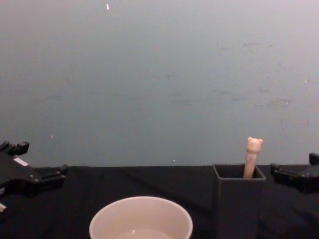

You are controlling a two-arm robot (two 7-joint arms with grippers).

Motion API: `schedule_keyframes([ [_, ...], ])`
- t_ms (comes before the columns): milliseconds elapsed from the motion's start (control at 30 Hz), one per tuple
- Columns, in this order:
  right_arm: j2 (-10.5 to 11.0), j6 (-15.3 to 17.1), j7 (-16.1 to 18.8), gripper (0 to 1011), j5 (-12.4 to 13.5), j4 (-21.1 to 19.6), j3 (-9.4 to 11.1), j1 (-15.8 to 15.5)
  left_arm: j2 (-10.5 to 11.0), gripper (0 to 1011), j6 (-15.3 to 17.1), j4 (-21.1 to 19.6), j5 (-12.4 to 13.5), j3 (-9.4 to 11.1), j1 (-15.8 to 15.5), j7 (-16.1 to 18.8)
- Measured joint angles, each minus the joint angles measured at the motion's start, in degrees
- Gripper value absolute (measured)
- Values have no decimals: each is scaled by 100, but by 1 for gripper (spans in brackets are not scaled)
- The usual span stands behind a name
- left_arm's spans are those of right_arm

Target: Pick up the stirring spoon with one hand, stir inside the cup, then place it back in its original position.

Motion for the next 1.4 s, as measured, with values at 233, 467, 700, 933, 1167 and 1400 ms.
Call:
schedule_keyframes([
  [233,1,5,5,1000,-7,7,-4,3,0,1001,0,0,0,0,0,0],
  [467,5,1,5,1000,-4,-4,-4,6,0,1001,0,0,0,0,0,0],
  [700,8,-2,3,1000,4,-11,-4,6,0,1001,0,0,0,0,0,0],
  [933,12,-6,1,1000,9,-15,-3,6,0,1001,0,0,0,0,0,0],
  [1167,12,-8,0,1000,12,-18,-3,6,0,1001,0,0,0,0,0,0],
  [1400,12,-9,0,1000,15,-18,-3,6,0,1001,0,0,0,0,0,0],
])
